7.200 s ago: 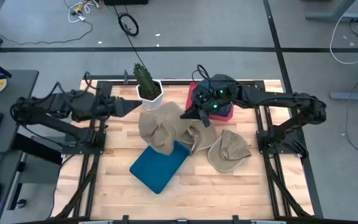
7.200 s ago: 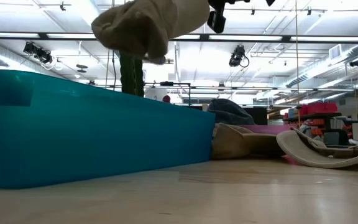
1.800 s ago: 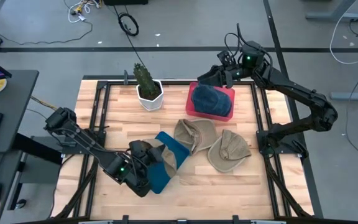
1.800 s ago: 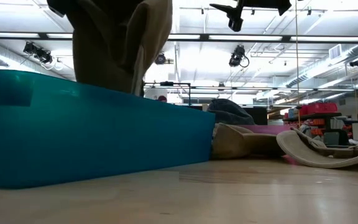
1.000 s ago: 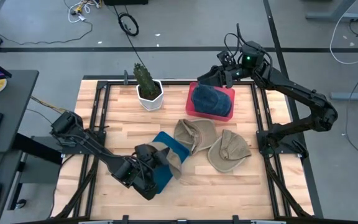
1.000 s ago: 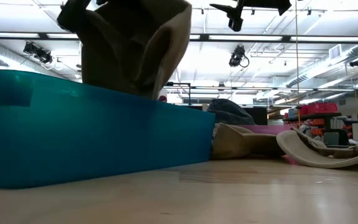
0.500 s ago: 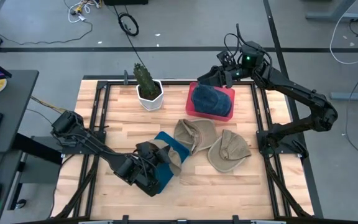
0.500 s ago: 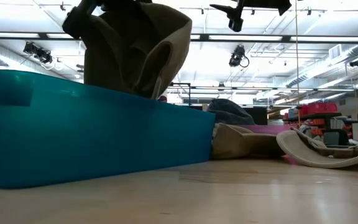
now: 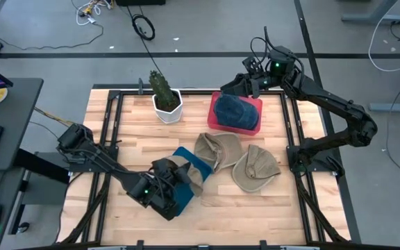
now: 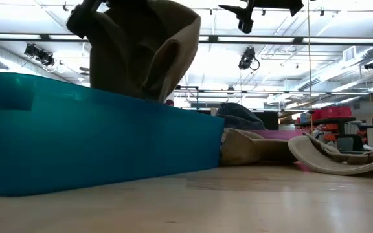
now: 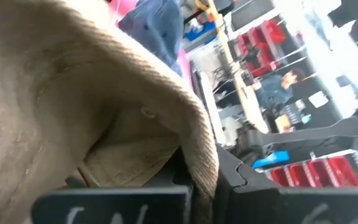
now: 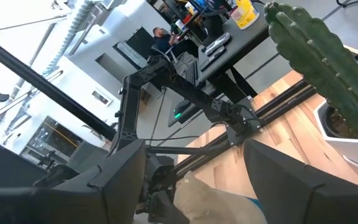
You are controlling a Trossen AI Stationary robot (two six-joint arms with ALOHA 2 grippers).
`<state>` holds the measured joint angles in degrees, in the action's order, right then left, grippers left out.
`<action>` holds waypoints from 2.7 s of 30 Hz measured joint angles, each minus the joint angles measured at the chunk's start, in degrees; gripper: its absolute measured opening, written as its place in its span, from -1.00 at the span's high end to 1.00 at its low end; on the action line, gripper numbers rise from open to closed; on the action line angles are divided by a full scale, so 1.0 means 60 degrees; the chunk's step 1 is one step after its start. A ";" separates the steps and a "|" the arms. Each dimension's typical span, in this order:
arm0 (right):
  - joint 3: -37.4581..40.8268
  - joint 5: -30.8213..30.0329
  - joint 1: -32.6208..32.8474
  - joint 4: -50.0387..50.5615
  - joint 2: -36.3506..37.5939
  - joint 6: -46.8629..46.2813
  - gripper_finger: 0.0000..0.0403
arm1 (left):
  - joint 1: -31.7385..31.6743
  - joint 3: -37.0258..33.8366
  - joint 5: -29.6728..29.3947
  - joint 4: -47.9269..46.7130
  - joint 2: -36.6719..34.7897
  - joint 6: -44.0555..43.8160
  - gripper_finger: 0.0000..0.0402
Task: Pick & Place hat
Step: Put the left brown cap into the blue bin
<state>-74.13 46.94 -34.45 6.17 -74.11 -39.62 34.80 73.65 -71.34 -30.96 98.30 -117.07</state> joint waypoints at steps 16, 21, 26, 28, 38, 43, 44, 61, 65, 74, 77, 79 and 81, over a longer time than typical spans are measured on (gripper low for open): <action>0.0000 0.0075 0.0005 -0.0018 -0.0004 0.0066 -0.36 | -0.0544 -0.0007 0.0378 0.2823 -0.1743 0.6927 0.92; 0.0000 0.0110 0.0005 -0.0018 -0.0004 0.0066 -0.36 | -0.1668 -0.0007 0.2718 0.5662 -0.2652 1.0813 0.92; 0.0000 0.0113 0.0005 0.0007 -0.0004 0.0175 -0.36 | -0.2834 0.0006 0.5609 0.6384 -0.2792 1.0348 0.92; 0.0000 0.0113 0.0005 0.0009 -0.0004 0.0188 -0.36 | -0.3114 -0.0007 0.6361 0.6310 -0.2699 0.9574 0.92; 0.0000 0.0113 0.0005 0.0145 -0.0004 0.0335 -0.36 | -0.2768 -0.0007 0.6010 0.4820 -0.2433 0.7385 0.92; 0.0000 0.0109 0.0005 0.0146 -0.0004 0.0397 -0.36 | -0.2363 -0.0007 0.5646 0.4630 -0.2433 0.7546 0.92; 0.0000 0.0109 0.0005 0.0145 -0.0004 0.0397 -0.36 | -0.2322 -0.0007 0.5611 0.4627 -0.2433 0.7619 0.92; 0.0000 0.0109 0.0005 0.0186 -0.0004 -0.0116 -0.36 | -0.4373 0.0000 0.9997 0.6441 -0.2808 1.1168 0.92; 0.0000 0.0097 0.0005 0.0189 -0.0004 -0.0329 -0.36 | -0.4841 -0.0004 1.1477 0.8178 -0.2442 1.1836 0.92; 0.0000 0.0076 0.0005 0.0190 -0.0004 -0.0624 -0.36 | -0.5245 -0.1691 1.3010 1.2978 -0.1968 1.1169 0.92; 0.0000 -0.0065 0.0009 0.0190 -0.0004 -0.0754 -0.36 | -0.5338 -0.2801 1.2661 1.4694 -0.2051 1.0276 0.92; 0.0000 -0.0241 0.0009 0.0189 -0.0004 -0.0830 -0.36 | -0.5321 -0.3369 1.2092 1.5095 -0.2201 0.9847 0.92; 0.0000 -0.0360 0.0009 0.0190 -0.0004 -0.0827 -0.36 | -0.5146 -0.3924 1.1521 1.5097 -0.2484 0.9602 0.92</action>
<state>-74.13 44.78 -34.39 7.31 -74.13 -44.58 3.92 50.10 -2.21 59.62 83.40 -59.46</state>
